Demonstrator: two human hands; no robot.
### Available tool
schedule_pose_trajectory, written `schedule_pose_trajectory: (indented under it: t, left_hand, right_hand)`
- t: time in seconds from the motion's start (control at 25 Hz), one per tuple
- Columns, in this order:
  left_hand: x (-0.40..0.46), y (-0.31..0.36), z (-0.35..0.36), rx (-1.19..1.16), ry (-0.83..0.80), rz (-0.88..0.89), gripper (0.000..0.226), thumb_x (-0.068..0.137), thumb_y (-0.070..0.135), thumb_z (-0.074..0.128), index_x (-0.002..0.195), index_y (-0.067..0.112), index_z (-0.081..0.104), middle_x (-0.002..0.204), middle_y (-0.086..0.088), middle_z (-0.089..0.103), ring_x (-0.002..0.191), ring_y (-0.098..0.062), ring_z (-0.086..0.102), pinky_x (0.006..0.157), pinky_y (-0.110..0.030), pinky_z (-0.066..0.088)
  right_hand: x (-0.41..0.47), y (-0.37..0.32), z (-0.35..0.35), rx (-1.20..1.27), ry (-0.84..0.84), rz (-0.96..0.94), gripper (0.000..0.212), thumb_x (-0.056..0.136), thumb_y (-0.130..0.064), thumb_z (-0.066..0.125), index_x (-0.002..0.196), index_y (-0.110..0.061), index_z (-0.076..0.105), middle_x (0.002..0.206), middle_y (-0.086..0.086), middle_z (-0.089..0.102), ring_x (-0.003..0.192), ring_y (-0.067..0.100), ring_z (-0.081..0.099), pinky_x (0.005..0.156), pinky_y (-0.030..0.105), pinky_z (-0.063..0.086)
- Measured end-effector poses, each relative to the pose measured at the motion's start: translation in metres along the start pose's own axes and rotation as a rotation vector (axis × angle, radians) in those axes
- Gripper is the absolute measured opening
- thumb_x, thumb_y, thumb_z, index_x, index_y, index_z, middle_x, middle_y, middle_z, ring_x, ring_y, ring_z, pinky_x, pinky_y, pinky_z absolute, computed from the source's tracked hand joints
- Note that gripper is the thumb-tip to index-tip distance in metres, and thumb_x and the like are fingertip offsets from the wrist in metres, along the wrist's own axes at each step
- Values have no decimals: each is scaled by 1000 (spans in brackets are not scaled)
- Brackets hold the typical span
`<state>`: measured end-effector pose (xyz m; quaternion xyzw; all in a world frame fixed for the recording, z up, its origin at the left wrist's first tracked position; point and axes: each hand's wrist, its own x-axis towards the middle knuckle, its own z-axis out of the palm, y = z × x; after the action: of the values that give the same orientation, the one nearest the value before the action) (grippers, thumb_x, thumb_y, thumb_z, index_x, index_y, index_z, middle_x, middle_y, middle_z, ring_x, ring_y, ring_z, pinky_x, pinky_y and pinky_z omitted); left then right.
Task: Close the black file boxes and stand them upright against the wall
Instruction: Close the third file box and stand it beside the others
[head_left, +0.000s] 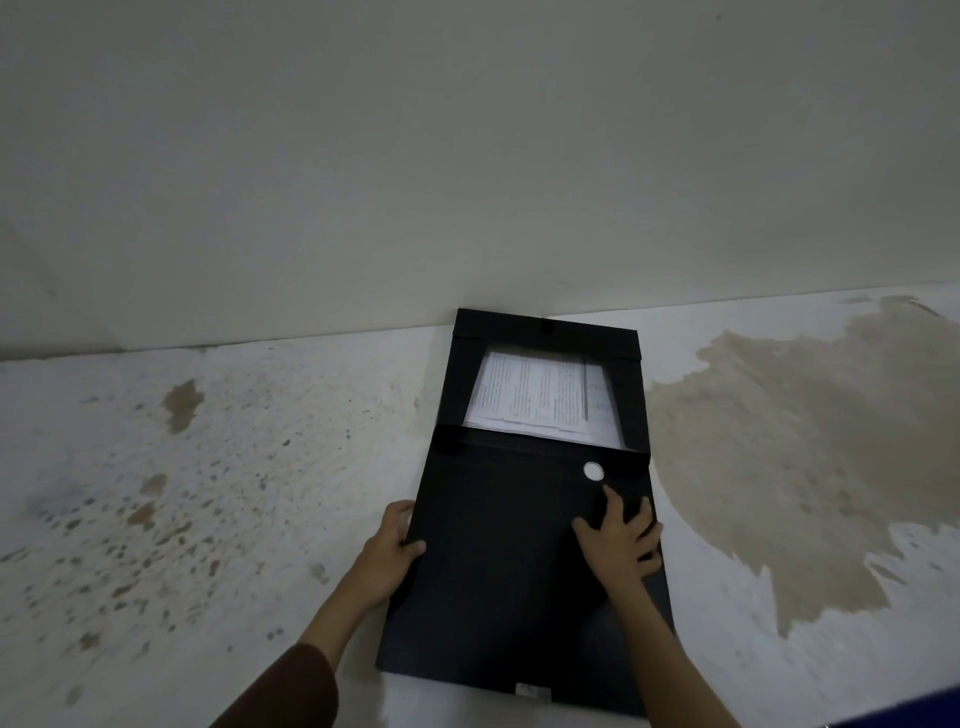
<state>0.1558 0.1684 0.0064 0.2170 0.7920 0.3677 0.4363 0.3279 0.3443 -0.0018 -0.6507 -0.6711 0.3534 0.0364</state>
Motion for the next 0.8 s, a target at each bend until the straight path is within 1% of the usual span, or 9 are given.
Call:
schedule_pose_trajectory:
  t: [0.12, 0.24, 0.32, 0.4, 0.44, 0.52, 0.6, 0.68, 0.8]
  left_hand:
    - [4, 4, -24, 9, -47, -36, 47, 93, 14, 48, 134, 26, 30, 138, -19, 44, 126, -29, 45, 106, -38, 39]
    - [3, 9, -71, 2, -88, -99, 40, 90, 22, 52, 127, 35, 41, 137, -15, 49, 122, -29, 50, 106, -43, 39]
    - [-8, 19, -106, -116, -108, -84, 32, 91, 27, 49, 122, 36, 50, 128, -6, 54, 109, -22, 57, 95, -39, 47]
    - [-22, 26, -138, -354, -76, -32, 28, 90, 32, 45, 115, 29, 60, 116, -4, 59, 96, -19, 61, 75, -31, 53]
    - [-26, 24, -152, -537, -65, 11, 34, 85, 40, 49, 110, 24, 65, 113, -7, 65, 92, -23, 65, 69, -31, 57]
    - [-30, 22, -169, -864, -40, 92, 56, 58, 56, 71, 100, 19, 73, 105, -11, 73, 87, -25, 72, 65, -32, 61]
    - [-25, 18, -167, -991, 44, 177, 68, 38, 60, 80, 94, 22, 76, 102, -6, 75, 86, -23, 73, 66, -32, 61]
    - [-24, 29, -155, -982, 121, 256, 65, 46, 65, 74, 98, 26, 74, 107, 2, 73, 92, -18, 71, 73, -30, 60]
    - [-24, 52, -133, -892, 196, 290, 48, 88, 56, 33, 118, 28, 59, 126, 4, 61, 121, -18, 53, 97, -36, 45]
  right_hand:
    - [4, 2, -8, -38, 34, -5, 51, 85, -27, 54, 133, -31, 37, 152, 14, 9, 136, 38, 13, 111, 53, 9]
    - [8, 7, -15, 16, 22, -91, 33, 88, -18, 52, 120, -24, 52, 132, 22, 36, 107, 37, 45, 97, 43, 35]
    - [6, 13, -16, 138, -59, -180, 27, 87, -1, 46, 104, -15, 62, 117, 25, 52, 88, 31, 54, 84, 37, 47]
    - [-2, 16, -13, 164, -146, -212, 39, 81, 12, 41, 90, -11, 70, 101, 16, 64, 78, 23, 59, 72, 32, 51]
    - [-8, 15, -9, 163, -186, -229, 45, 78, 15, 41, 85, -18, 71, 97, 9, 64, 78, 20, 61, 70, 26, 51]
    - [-23, 11, 6, 134, -248, -322, 63, 74, 16, 47, 74, -43, 67, 91, 1, 63, 75, 13, 63, 65, 13, 48]
    - [-40, 4, 28, 136, -306, -453, 74, 68, 14, 53, 77, -59, 62, 88, -6, 61, 67, 3, 62, 61, 7, 46]
    - [-58, -10, 47, 146, -319, -560, 79, 67, 10, 54, 85, -66, 57, 84, -18, 62, 68, -8, 59, 61, 4, 44]
    - [-90, -50, 63, 225, -424, -537, 53, 81, 4, 56, 79, -49, 62, 77, -15, 63, 68, -8, 60, 64, 8, 46]
